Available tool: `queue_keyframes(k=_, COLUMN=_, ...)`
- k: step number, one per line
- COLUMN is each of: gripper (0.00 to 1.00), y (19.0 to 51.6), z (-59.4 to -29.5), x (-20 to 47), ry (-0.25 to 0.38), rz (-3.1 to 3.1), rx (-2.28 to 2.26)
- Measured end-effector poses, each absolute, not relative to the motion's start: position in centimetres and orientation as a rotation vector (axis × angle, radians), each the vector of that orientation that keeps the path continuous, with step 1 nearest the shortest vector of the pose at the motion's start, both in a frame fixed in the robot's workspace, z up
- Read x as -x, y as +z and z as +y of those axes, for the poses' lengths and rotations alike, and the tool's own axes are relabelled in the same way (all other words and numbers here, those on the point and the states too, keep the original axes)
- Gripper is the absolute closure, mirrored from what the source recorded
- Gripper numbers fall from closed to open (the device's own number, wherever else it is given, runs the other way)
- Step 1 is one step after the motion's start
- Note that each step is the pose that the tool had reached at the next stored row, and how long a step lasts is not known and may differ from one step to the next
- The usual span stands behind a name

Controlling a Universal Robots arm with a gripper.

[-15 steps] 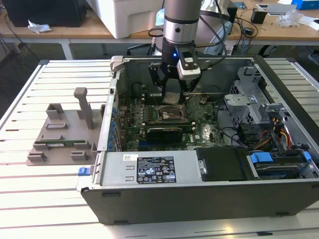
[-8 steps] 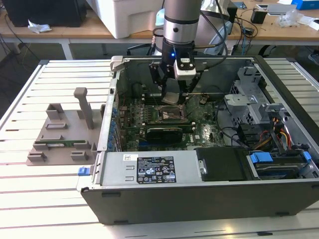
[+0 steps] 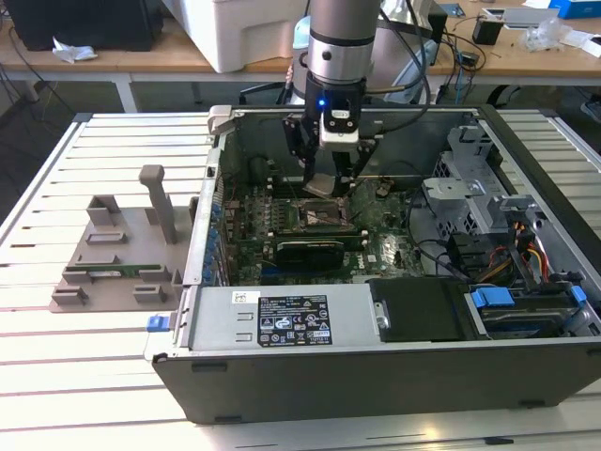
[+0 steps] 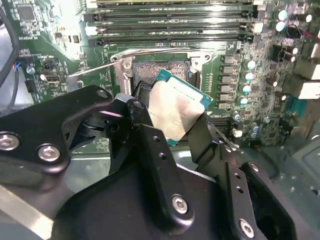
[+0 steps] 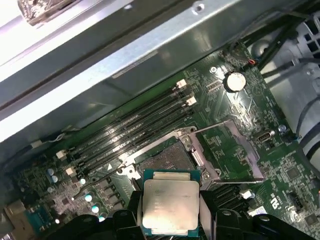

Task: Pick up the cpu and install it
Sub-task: 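Place the cpu into insertion slot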

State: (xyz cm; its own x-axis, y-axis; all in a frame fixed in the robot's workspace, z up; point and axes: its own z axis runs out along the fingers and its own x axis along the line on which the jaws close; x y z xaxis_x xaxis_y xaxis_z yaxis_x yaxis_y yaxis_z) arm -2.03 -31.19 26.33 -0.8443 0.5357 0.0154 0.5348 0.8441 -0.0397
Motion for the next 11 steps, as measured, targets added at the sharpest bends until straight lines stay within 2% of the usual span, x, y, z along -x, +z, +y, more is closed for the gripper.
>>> queue_keyframes(k=3, gripper=0.46, y=26.32, z=-31.19, x=2.03, ry=0.051, rz=-2.96, rx=0.969)
queue_keyframes(k=11, gripper=0.46, y=26.24, z=-31.19, x=2.02, ry=0.041, rz=-2.667, rx=1.596)
